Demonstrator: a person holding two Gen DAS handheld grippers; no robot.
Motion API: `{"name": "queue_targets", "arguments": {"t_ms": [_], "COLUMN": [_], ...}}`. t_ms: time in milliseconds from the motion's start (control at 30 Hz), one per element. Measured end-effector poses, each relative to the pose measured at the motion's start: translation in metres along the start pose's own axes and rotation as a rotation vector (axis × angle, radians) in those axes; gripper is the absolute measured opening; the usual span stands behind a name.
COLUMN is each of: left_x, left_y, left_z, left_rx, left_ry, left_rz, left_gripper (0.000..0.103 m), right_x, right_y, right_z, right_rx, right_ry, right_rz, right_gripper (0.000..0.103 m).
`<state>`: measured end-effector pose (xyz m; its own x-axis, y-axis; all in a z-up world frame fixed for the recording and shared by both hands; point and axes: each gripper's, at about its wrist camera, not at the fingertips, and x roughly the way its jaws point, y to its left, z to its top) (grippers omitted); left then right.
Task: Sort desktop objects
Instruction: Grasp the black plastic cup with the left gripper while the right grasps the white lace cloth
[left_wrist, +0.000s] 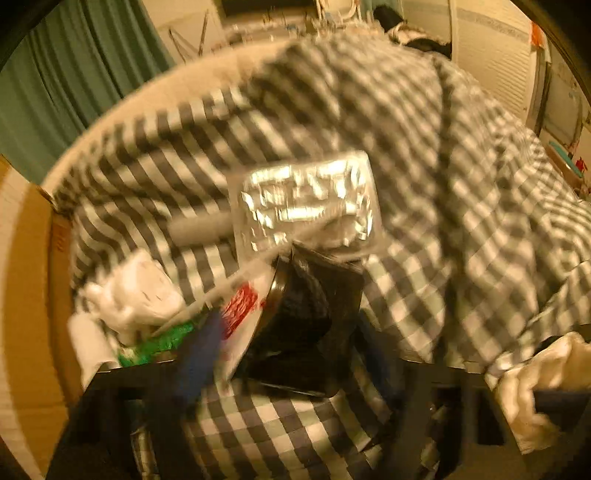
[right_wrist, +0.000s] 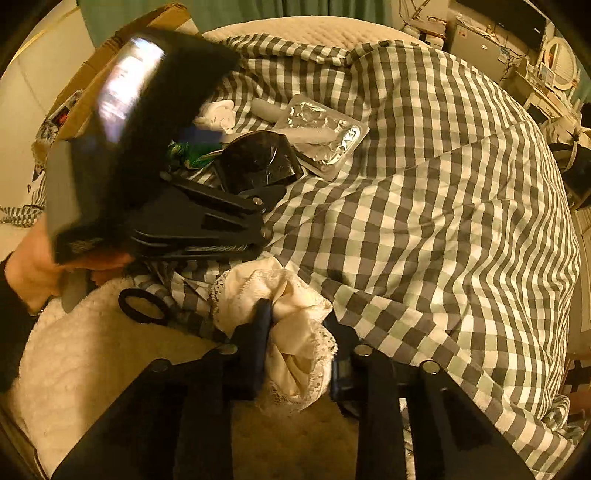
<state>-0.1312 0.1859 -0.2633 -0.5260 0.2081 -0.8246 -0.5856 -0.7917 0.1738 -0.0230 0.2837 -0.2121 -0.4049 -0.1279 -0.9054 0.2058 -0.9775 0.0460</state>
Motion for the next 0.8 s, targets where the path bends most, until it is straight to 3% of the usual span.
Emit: {"name": "queue_targets", "arguments": {"t_ms": [100,200,467,800], "left_x": [-0.006,-0.014,-0.053,-0.106], "left_y": [0.002,0.005,0.011,0.017], "left_z": [-0.002,-0.005,-0.011,-0.001], "left_rx": [-0.01,-0.027,-0.071,-0.107], "left_ry": [-0.023,-0.049,-0.154,-0.253], "left_rz": [-0.008,0.0,0.064,0.073], "left_gripper": [0.054,0.052,0.051,0.051], "right_x": [-0.001,-0.003,-0.015,-0.035], "right_y": [-0.002,-0.003,0.0,-0.004], "right_z": [0.0,0.0,-0.002,0.004], "right_rx": [0.008,0.014,0.016,0.056], "right_ry": [-0.01,-0.022,-0.055,-0.143], "right_rz": [0.002,-0.004,-0.06,-0.152], "right_gripper": [0.018,0.015,0.011,0.01]}}
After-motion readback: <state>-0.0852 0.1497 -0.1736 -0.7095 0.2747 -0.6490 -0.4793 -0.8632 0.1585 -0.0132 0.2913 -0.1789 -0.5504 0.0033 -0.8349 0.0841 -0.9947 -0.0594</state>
